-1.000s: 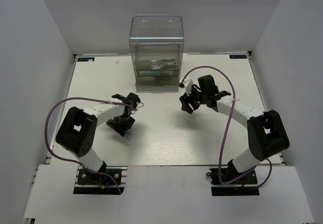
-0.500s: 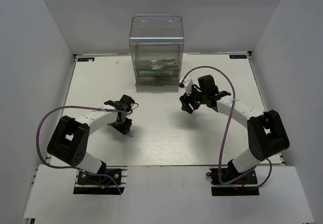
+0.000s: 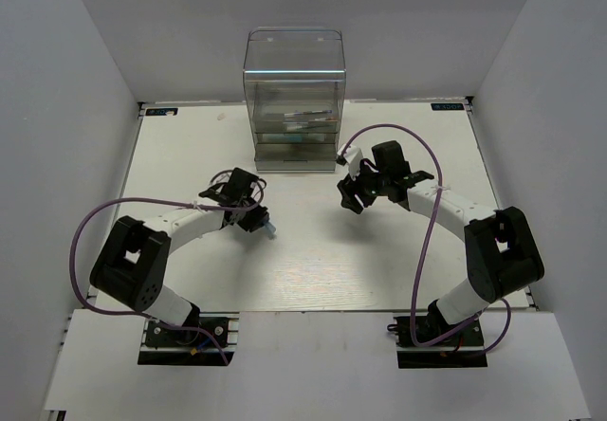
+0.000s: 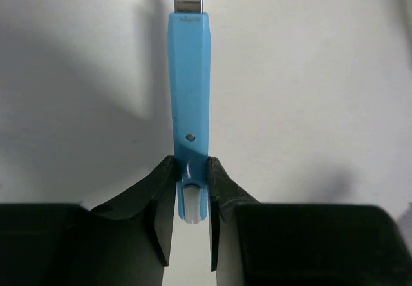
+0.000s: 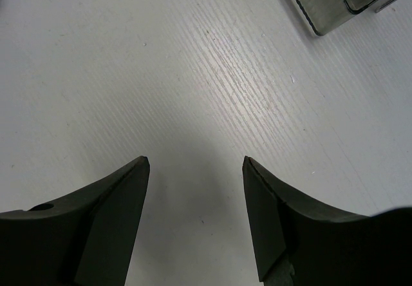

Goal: Sort the stationery into containers
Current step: Pick up the pen from the center of the board, then place the pen in the drawer.

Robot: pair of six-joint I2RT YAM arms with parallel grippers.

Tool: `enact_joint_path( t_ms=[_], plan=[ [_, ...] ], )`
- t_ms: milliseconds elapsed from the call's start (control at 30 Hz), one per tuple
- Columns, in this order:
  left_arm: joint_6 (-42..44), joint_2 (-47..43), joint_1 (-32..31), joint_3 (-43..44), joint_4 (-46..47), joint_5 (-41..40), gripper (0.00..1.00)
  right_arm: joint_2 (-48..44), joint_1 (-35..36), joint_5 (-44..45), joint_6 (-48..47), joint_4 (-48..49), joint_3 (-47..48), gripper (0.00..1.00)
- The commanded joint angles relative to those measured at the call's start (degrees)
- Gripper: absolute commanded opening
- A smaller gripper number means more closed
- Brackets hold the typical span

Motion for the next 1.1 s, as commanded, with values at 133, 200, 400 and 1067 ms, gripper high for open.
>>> enact_joint_path(
  t_ms=[133,200,400,1067],
  plan=[
    [-0.1,-2.1,-0.1,4.4,15.7,3.9,0.00,-0.4,0.1,-0.9,0.7,2.1,-0.6,0.66],
    [-1.4,-1.4,-0.1,5.4,17.5,4.5,0.00,-0.3,0.1,-0.7,0.6,2.3,-0.8,0.66],
    [-9.1,4.5,0.4,12.2,22.6,5.1,0.03,-0.4,0.1,-0.8,0.7,2.4,-1.0,0.66],
    [-30.8,24.3,0.4,32.0,20.8,-1.4,0.09,-2.9,-0.5,1.0,0.4,4.0,-4.6,0.66]
  ],
)
